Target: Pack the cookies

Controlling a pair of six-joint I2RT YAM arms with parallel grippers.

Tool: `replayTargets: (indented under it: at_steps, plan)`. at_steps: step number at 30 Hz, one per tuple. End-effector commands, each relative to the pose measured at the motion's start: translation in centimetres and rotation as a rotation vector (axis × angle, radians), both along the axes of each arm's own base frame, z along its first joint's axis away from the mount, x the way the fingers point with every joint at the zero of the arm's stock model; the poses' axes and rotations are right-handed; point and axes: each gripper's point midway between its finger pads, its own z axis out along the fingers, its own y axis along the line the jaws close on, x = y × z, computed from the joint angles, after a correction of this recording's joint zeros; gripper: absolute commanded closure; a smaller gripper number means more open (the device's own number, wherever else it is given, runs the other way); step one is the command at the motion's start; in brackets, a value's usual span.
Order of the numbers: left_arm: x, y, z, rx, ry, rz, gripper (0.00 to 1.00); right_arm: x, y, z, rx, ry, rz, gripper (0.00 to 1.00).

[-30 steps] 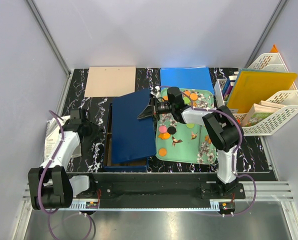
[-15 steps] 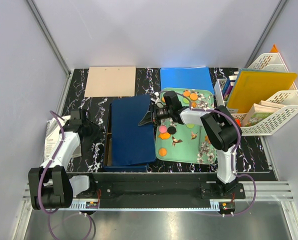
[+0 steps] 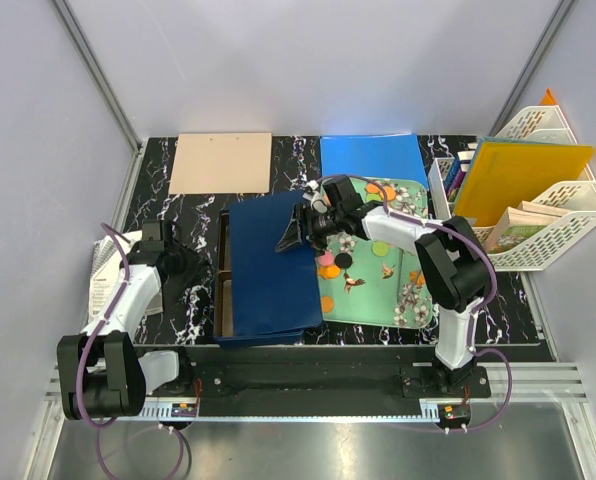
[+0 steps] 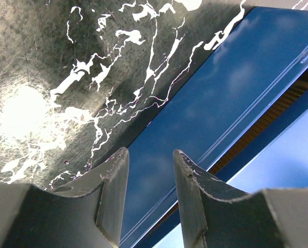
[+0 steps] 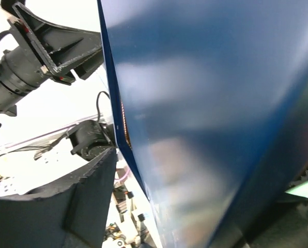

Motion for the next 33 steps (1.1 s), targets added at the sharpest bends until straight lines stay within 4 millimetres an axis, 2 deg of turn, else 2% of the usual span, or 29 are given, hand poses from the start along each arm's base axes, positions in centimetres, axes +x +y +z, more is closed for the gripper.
replayTargets:
  at_steps: [1,9,16,25,33]
  plan:
    - [0.4,-0.5,0.8,-0.011,-0.051,-0.033,0.57,-0.1,-1.7,-0.7,-0.151,-0.057,-0.013,0.28]
    - [0.3,-0.6,0.5,-0.014,-0.045,-0.04,0.57,0.4,-2.9,-1.1,-0.244,-0.099,-0.03,0.21]
    - [0.4,-0.9,0.3,-0.028,-0.051,-0.054,0.57,0.8,-2.9,0.7,-0.241,-0.181,-0.035,0.25]
    - [0.4,-1.2,0.0,-0.046,-0.054,-0.064,0.58,0.9,-3.0,2.6,-0.285,-0.263,-0.018,0.2]
    - [0.4,-1.4,-0.4,-0.052,-0.048,-0.07,0.58,1.4,-4.9,1.5,-0.421,-0.296,-0.038,0.18]
